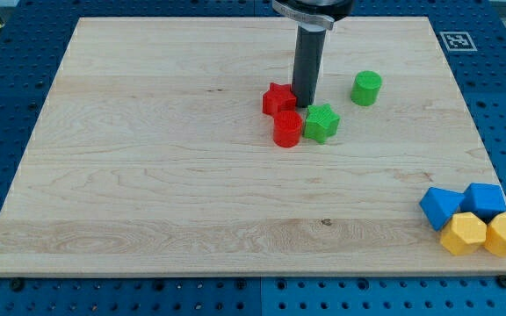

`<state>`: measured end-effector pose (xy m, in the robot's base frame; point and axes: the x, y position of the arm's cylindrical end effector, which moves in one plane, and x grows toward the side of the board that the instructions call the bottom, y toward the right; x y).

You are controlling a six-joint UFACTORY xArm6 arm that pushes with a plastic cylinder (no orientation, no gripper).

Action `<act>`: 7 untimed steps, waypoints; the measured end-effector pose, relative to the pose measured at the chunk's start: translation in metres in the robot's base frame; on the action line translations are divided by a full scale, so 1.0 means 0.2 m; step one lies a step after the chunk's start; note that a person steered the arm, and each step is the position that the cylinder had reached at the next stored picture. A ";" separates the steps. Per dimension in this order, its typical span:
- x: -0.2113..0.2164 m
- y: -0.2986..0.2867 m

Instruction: Separate the green star and red star

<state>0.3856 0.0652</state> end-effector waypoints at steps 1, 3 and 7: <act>0.04 0.03; 0.04 0.05; 0.08 0.12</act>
<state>0.4019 0.0900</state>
